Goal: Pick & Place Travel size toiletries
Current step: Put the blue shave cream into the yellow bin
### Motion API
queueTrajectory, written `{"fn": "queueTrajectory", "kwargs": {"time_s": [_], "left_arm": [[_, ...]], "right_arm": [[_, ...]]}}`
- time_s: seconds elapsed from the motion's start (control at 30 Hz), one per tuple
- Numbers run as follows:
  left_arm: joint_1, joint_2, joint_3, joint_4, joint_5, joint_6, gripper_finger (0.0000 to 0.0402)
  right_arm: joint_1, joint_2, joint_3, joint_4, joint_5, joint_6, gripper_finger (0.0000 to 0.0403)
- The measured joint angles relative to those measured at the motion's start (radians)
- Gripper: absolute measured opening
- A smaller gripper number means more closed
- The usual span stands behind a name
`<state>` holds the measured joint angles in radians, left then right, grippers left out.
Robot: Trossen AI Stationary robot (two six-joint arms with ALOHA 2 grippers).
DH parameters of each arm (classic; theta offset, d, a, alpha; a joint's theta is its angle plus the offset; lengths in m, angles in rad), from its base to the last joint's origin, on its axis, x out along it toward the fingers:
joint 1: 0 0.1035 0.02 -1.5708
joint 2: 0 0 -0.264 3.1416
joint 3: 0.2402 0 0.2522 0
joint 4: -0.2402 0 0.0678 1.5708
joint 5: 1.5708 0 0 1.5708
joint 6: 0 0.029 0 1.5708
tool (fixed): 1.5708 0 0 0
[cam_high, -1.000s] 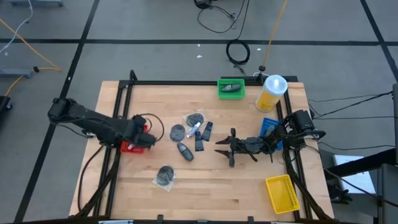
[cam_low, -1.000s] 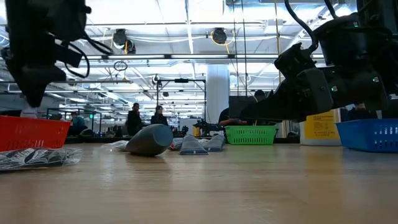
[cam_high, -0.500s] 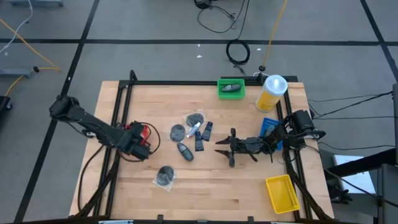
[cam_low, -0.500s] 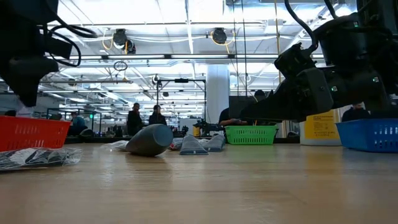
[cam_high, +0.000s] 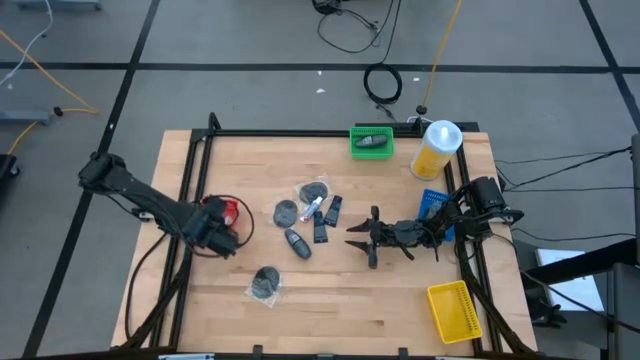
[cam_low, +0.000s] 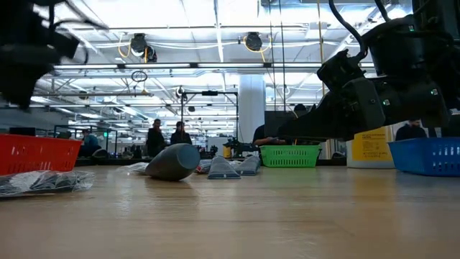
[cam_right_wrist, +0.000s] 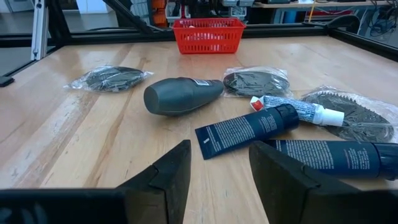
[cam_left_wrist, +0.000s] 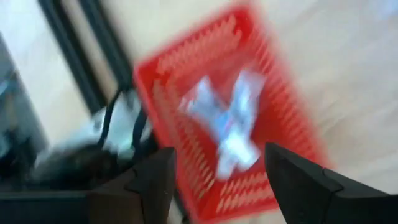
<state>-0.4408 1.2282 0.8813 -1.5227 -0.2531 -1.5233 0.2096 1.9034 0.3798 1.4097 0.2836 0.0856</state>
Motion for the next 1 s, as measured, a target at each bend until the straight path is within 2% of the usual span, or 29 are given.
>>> {"fn": "queueTrajectory", "kwargs": {"time_s": [0.1, 0.2, 0.27, 0.33, 0.53, 0.67, 0.77, 0.9, 1.0], "left_arm": [[-0.003, 0.000, 0.040, 0.062, -0.241, 0.022, 0.0241], [-0.013, -0.001, 0.023, 0.262, -0.516, 0.138, 0.0241], [-0.002, 0.000, -0.010, 0.452, -0.624, 0.283, 0.0241], [0.031, 0.009, -0.056, 0.672, -0.663, 0.450, 0.0241], [0.135, 0.067, -0.274, 1.487, -0.575, 0.931, 0.0241], [0.206, 0.167, -0.396, 1.943, -0.454, 1.120, 0.0241], [0.254, 0.248, -0.437, 2.095, -0.368, 1.149, 0.0241], [0.291, 0.334, -0.444, 2.107, -0.296, 1.137, 0.0241], [0.296, 0.385, -0.444, 2.108, -0.290, 1.121, 0.0241]], "right_arm": [[0.000, 0.000, 0.000, -0.007, 0.000, 0.000, 0.0157], [0.000, 0.000, 0.000, -0.017, 0.000, 0.000, 0.0157], [0.000, 0.000, 0.000, -0.016, 0.000, 0.000, 0.0157], [0.000, 0.000, 0.000, -0.016, 0.000, 0.000, 0.0157], [0.004, 0.000, 0.000, -0.018, -0.006, 0.001, 0.0157], [0.008, 0.000, 0.000, -0.019, -0.099, 0.045, 0.0157], [0.008, 0.000, 0.003, -0.019, -0.137, 0.085, 0.0157], [-0.001, 0.000, 0.061, -0.036, -0.127, 0.104, 0.0158], [-0.001, 0.000, 0.161, -0.151, -0.124, 0.084, 0.0158]]}}
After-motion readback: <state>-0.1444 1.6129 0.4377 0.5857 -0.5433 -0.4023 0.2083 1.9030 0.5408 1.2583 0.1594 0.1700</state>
